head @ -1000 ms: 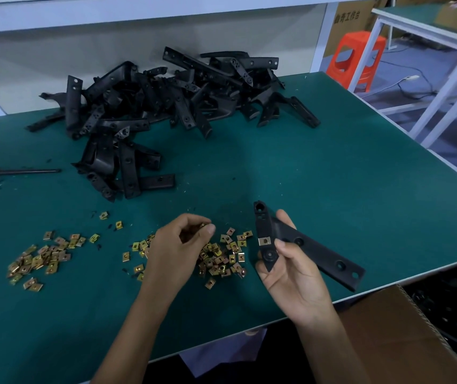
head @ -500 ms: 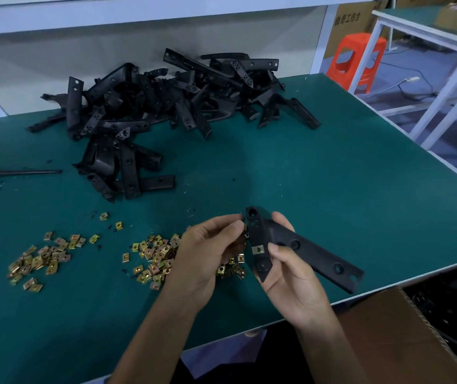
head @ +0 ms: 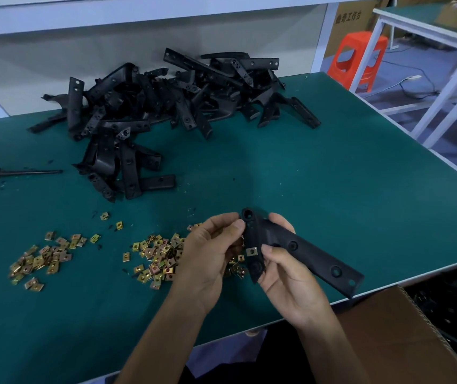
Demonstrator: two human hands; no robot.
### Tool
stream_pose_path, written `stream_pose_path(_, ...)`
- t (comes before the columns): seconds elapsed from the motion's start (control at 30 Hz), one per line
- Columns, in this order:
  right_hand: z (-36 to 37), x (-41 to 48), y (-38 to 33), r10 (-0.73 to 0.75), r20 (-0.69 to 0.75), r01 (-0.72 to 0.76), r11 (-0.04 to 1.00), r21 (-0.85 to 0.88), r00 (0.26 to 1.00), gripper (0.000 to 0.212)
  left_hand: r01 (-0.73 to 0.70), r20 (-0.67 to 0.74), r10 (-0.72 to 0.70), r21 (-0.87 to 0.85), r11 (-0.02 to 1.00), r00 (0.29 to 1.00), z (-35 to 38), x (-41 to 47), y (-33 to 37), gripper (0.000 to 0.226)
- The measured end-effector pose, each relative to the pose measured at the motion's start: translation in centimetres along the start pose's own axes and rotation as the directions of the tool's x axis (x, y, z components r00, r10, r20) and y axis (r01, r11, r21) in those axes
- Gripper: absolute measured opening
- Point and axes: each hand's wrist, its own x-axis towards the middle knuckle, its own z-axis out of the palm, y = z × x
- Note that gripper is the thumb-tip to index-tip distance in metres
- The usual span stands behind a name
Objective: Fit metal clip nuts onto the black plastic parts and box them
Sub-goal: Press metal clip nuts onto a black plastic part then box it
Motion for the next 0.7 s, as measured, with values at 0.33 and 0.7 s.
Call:
stream_pose_path(0.33, 1.2, -0.6, 0.2, -0.01, -0.008, 0.009, 0.997, -0.082, 1.0, 0.049, -0.027, 0.082, 0.01, 0.214, 0.976, 0.997, -1.1, -0.1, 1.2, 0.031)
stream_pose_path(0.7, -8.0, -10.9, -9.3, -0.178, -0.533, 0.301, 0.942, 0.151, 0.827, 0.056, -0.268, 0.365, 0.052, 0.575, 0.773, 0.93, -0.7, -0.1, -1.6, 0.039)
